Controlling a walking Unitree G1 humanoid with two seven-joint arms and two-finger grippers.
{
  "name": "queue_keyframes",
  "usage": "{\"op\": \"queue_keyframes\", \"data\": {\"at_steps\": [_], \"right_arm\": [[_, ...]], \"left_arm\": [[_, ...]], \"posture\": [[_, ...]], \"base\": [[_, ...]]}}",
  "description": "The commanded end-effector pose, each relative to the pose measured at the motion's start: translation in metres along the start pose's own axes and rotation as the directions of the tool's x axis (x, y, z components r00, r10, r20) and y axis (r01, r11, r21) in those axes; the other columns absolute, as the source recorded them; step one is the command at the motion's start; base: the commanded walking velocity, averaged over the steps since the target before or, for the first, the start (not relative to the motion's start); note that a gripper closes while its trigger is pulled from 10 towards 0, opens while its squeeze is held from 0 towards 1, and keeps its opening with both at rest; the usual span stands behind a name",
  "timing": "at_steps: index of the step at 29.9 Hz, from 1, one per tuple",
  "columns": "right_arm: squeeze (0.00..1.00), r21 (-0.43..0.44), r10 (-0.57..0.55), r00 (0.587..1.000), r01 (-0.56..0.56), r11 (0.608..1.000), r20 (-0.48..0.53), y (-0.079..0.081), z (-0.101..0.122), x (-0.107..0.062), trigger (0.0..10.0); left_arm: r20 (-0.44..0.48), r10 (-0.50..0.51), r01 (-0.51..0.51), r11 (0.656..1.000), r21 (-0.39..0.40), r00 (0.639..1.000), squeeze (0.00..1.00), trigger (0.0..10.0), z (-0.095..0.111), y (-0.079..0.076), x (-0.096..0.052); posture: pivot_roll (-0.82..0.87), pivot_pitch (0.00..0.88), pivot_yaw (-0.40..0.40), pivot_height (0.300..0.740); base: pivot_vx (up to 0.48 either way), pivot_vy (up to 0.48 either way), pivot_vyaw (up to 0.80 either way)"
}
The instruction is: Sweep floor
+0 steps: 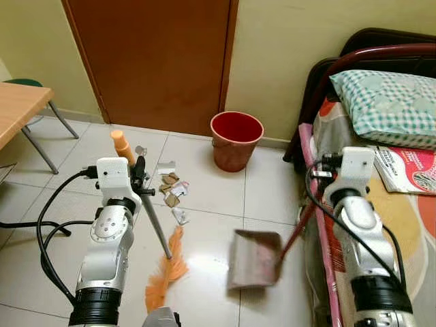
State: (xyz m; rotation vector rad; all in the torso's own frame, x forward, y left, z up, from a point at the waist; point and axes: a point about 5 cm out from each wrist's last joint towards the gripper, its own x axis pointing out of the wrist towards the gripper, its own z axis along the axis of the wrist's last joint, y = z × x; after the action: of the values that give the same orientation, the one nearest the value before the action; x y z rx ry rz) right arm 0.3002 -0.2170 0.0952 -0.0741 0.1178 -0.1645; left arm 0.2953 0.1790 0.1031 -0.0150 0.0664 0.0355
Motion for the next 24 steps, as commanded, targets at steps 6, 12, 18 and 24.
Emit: {"op": "queue_keyframes", "data": {"at_steps": [6,12,18,24], "right_arm": [[0.0,-0.052,0.013,0.998,-0.01,0.999,0.064,-0.006,0.005,0.002,10.0],[0.0,-0.053,0.062,0.997,-0.059,0.997,0.051,0.001,-0.006,-0.008,10.0],[0.0,-0.039,0.075,0.996,-0.073,0.997,0.052,0.006,-0.013,-0.019,10.0],[0.0,0.024,0.056,0.997,-0.057,0.998,0.06,0.009,-0.015,-0.03,10.0]], "left_arm": [[0.009,-0.009,0.009,1.0,0.025,1.0,0.0,10.0,0.004,0.003,-0.002],[-0.006,-0.022,0.022,0.999,0.043,1.0,0.0,10.0,0.0,0.002,-0.013],[-0.065,-0.031,0.034,0.998,0.044,0.997,0.0,10.0,-0.017,0.008,-0.034],[-0.083,-0.081,0.085,0.996,0.04,0.993,0.0,10.0,-0.025,0.007,-0.044]], "posture": [[0.0,0.025,-0.049,0.74],[0.01,0.091,-0.039,0.74],[0.01,0.083,-0.022,0.74],[0.0,0.043,-0.019,0.74]], "base": [[0.0,0.0,0.0],[0.0,0.0,0.0],[0.0,0.0,0.0],[0.0,0.0,0.0]]}}
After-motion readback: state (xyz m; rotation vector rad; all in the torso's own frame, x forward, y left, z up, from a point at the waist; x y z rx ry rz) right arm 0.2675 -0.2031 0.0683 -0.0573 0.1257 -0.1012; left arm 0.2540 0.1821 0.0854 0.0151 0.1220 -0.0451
